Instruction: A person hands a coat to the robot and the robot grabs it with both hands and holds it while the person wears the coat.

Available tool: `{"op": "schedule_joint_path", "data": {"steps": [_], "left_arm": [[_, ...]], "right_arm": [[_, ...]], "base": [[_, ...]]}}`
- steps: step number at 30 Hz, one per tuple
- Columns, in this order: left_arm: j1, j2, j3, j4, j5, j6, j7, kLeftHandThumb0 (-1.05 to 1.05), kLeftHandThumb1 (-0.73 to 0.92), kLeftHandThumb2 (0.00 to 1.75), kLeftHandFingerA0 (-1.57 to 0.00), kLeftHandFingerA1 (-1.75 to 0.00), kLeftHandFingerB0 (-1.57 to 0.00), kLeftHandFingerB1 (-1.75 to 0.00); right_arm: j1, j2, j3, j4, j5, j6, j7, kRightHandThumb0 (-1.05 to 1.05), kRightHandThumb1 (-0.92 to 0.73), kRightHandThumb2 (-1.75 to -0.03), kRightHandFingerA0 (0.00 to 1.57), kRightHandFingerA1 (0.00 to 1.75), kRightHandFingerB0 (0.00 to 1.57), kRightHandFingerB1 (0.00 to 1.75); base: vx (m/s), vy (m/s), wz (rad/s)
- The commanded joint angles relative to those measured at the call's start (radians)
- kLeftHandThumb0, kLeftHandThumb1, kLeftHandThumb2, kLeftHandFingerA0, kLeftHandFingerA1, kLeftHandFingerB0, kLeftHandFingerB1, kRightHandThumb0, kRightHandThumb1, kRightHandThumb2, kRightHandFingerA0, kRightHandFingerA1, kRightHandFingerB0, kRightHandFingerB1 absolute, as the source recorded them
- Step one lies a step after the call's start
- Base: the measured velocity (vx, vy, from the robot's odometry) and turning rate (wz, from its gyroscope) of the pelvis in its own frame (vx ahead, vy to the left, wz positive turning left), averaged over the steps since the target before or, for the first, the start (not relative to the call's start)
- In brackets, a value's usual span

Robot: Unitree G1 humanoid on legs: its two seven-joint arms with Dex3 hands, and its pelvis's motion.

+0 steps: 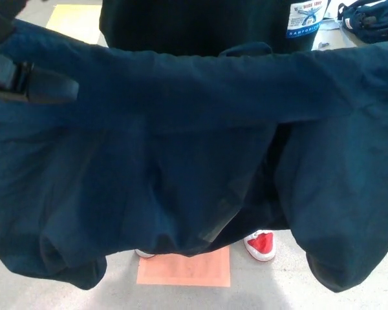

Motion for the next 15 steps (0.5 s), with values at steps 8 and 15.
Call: {"op": "schedule_joint_path", "data": {"steps": [8, 15], "left_arm": [[-0.24, 0.003, -0.26, 0.223, 0.141, 0.239, -0.474, -0.92, 0.55, 0.99, -0.04, -0.25, -0.06, -0.19], [-0.226, 0.029, -0.287, 0.158, 0.136, 0.274, -0.541, -1.0, 0.74, 0.63, -0.07, -0.27, -0.08, -0.26]], "right_arm": [[-0.342, -0.009, 0.456, 0.284, 0.017, 0.429, 0.718, -0.91, -0.6, -0.94, 0.04, 0.18, 0.06, 0.1], [-0.363, 0.002, 0.555, 0.306, 0.038, 0.453, 0.839, -0.9, -0.67, -0.61, 0.12, 0.31, 0.0, 0.2]], "base": [[0.0, 0.0, 0.0], [0.0, 0.0, 0.0]]}}
